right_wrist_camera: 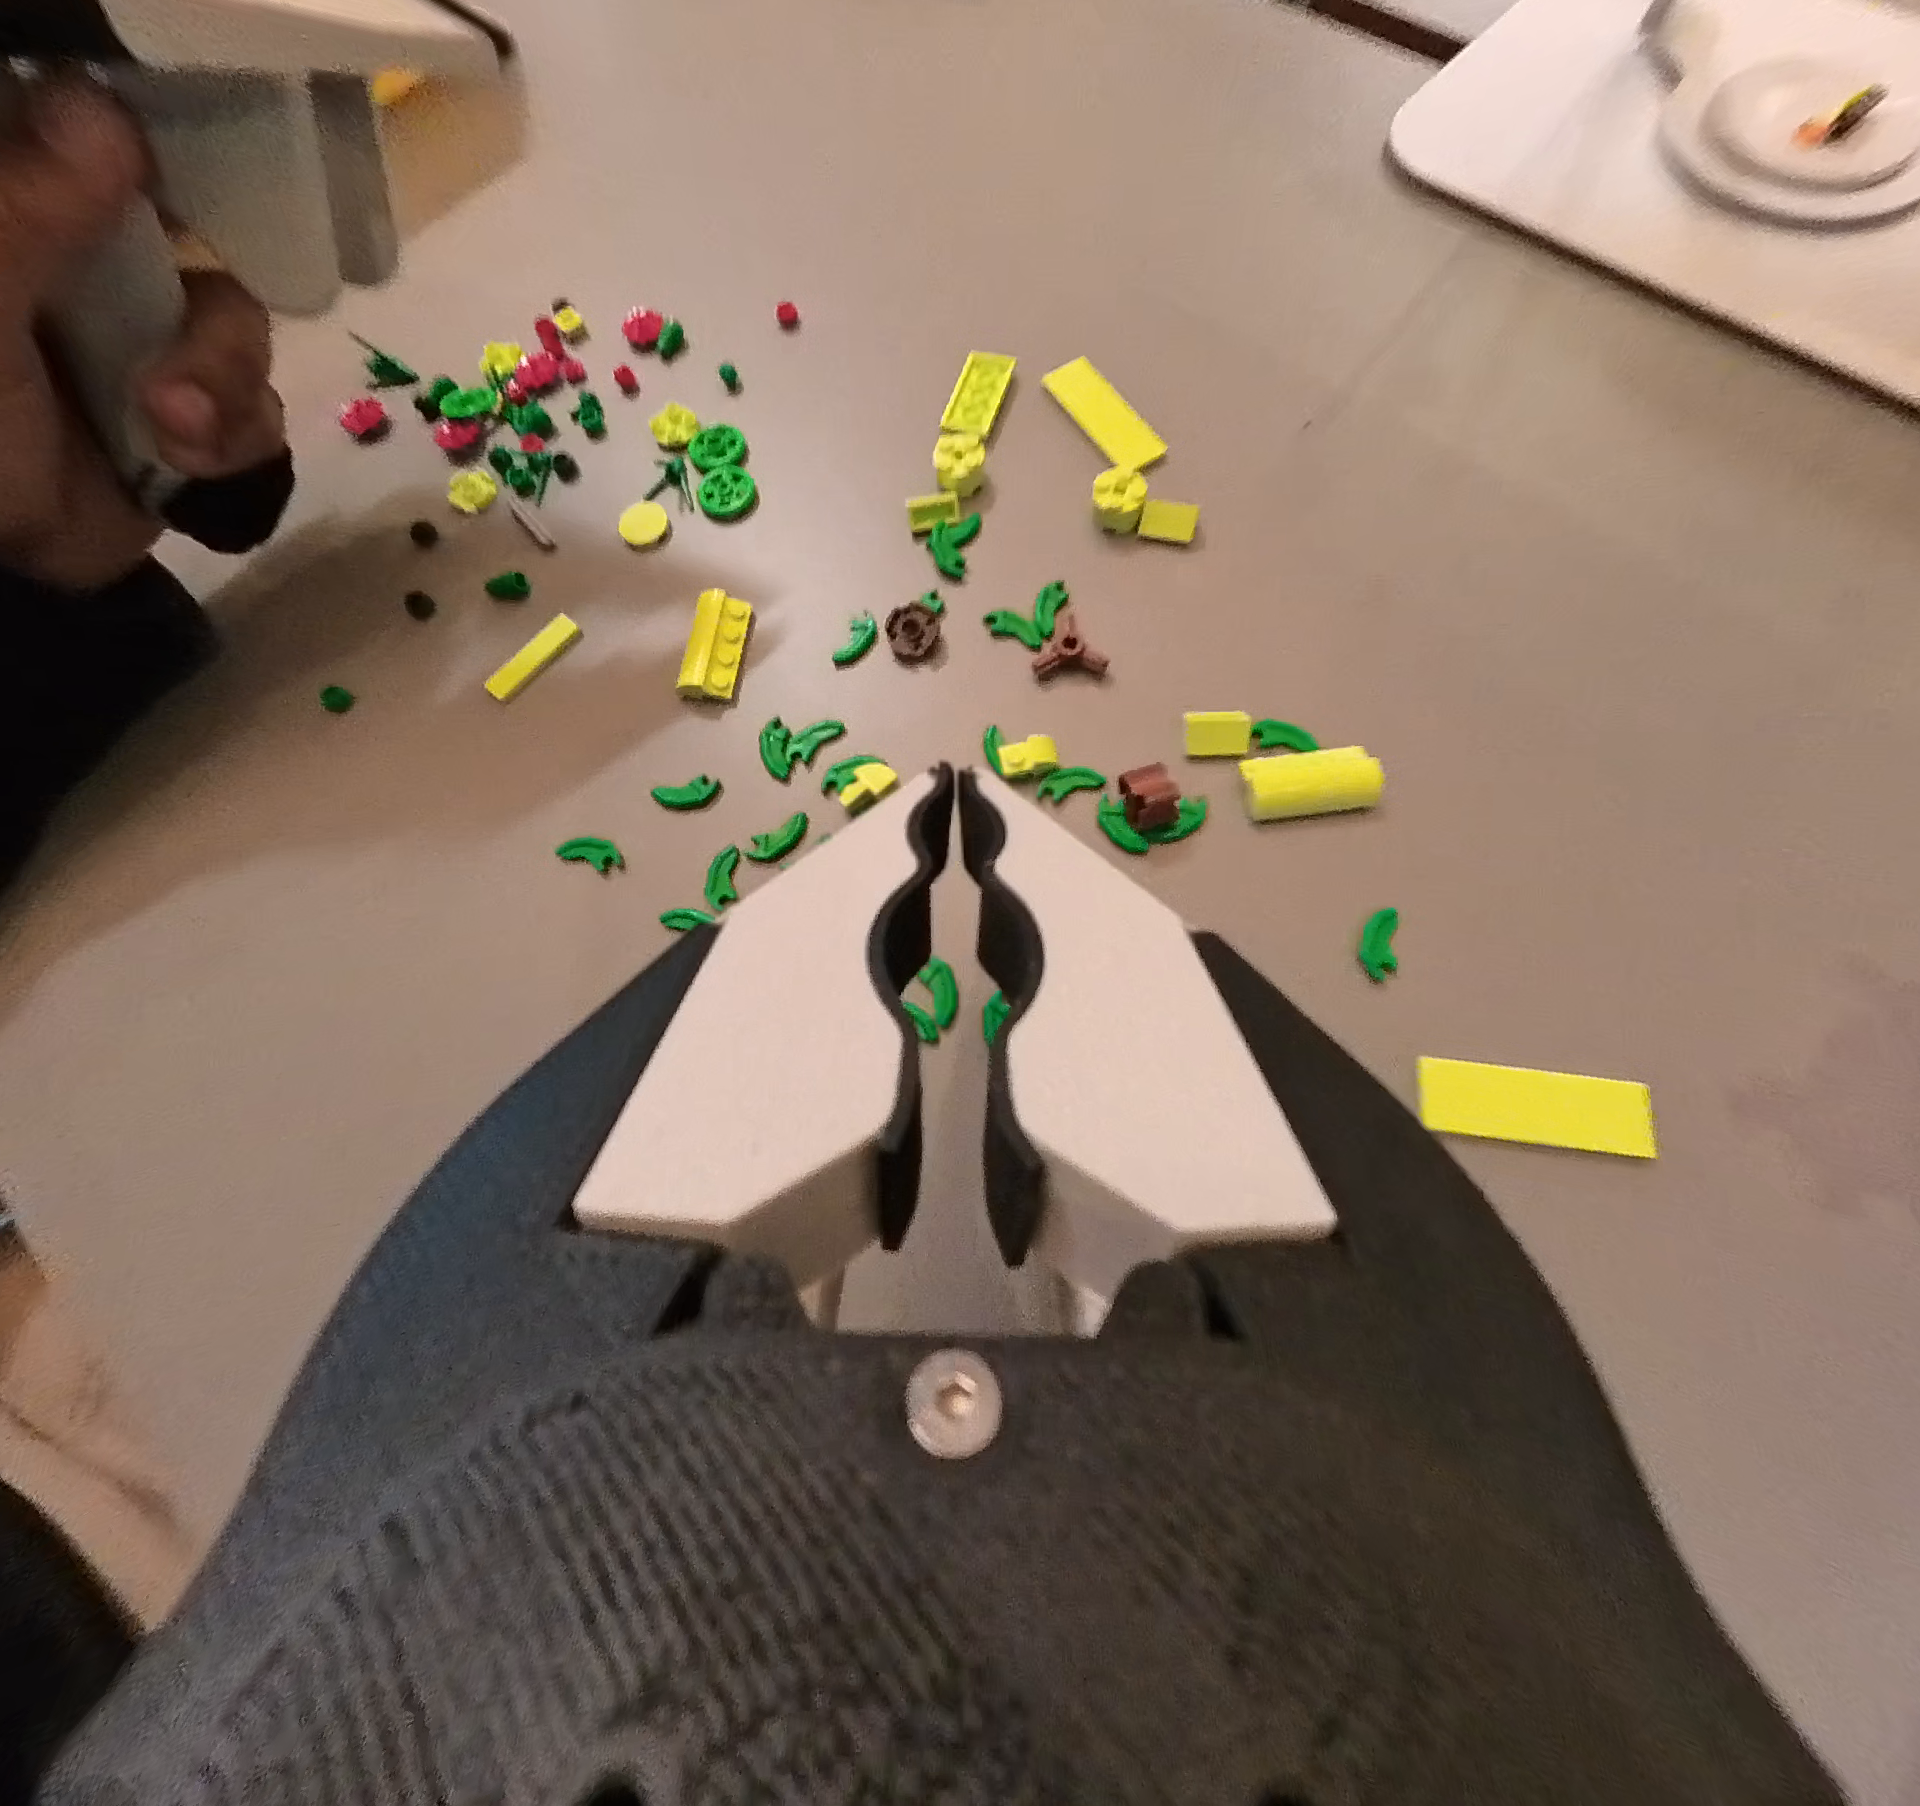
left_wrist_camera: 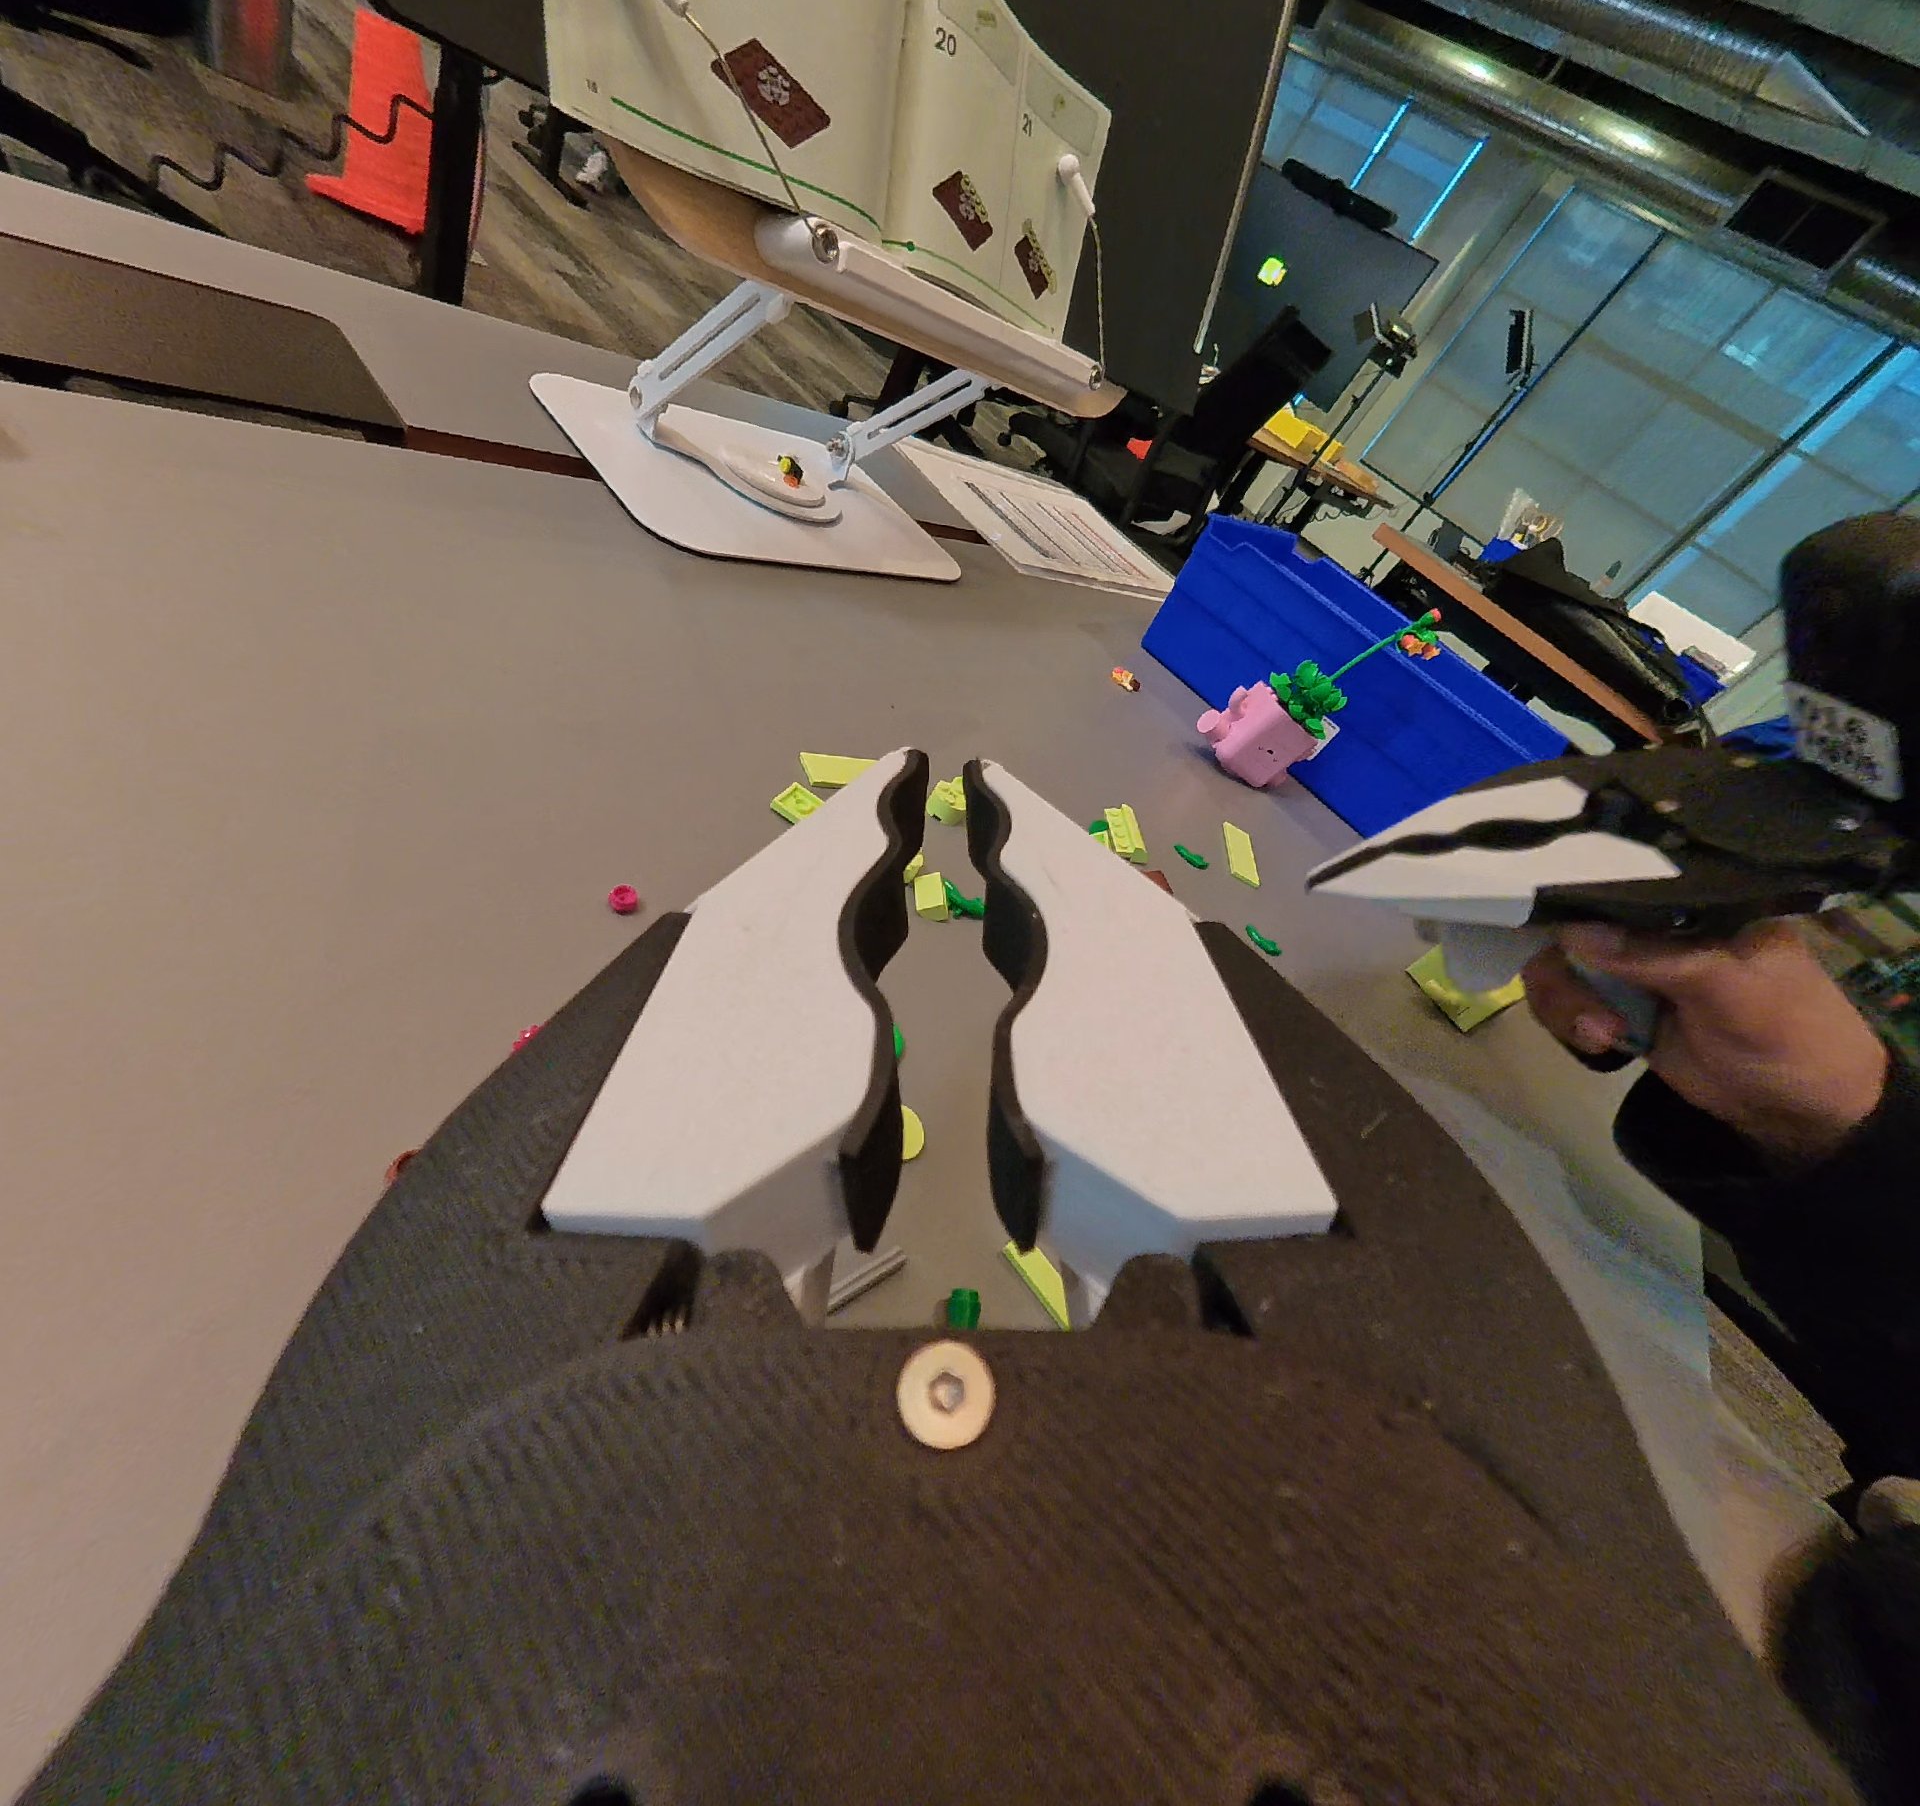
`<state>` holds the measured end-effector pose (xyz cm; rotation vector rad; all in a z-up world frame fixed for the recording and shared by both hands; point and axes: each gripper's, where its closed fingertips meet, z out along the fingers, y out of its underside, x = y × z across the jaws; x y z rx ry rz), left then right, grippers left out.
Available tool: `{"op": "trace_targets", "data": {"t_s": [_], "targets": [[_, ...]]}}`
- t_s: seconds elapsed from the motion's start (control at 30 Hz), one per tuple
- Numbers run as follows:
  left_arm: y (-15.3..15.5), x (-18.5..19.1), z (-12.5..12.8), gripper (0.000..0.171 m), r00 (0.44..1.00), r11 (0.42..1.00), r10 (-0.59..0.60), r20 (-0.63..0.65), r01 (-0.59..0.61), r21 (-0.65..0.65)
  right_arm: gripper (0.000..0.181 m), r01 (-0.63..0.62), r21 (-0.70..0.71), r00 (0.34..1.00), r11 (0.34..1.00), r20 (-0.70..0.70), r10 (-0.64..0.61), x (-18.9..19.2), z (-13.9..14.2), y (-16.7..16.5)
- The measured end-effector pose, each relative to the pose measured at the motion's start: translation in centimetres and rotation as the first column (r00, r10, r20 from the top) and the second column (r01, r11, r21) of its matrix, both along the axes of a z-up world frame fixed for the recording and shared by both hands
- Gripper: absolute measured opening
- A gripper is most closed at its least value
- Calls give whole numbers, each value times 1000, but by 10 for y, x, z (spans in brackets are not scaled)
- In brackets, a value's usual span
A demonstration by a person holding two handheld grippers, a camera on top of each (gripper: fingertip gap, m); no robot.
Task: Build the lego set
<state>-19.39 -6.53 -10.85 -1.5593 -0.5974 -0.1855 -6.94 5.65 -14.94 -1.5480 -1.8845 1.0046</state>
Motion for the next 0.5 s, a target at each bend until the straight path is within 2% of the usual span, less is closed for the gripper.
{"op": "trace_targets", "data": {"t_s": [0.2, 0.4, 0.5], "targets": [[0, 0, -1, 5, 1000, 1000, -2, 3, 2, 1, 3, 27, -27, 996, 999, 87, -25, -2, -38, 2], [2, 0, -3, 5, 1000, 1000, -6, 6, 6, -3, 10, 5, -185, 996, 983, 89, 12, -3, -44, -7], [4, 1, -4, 5, 1000, 1000, -7, 3, 7, -10, 10, 4, -178, 995, 984, 96, 13, -3, -48, -7]]}}
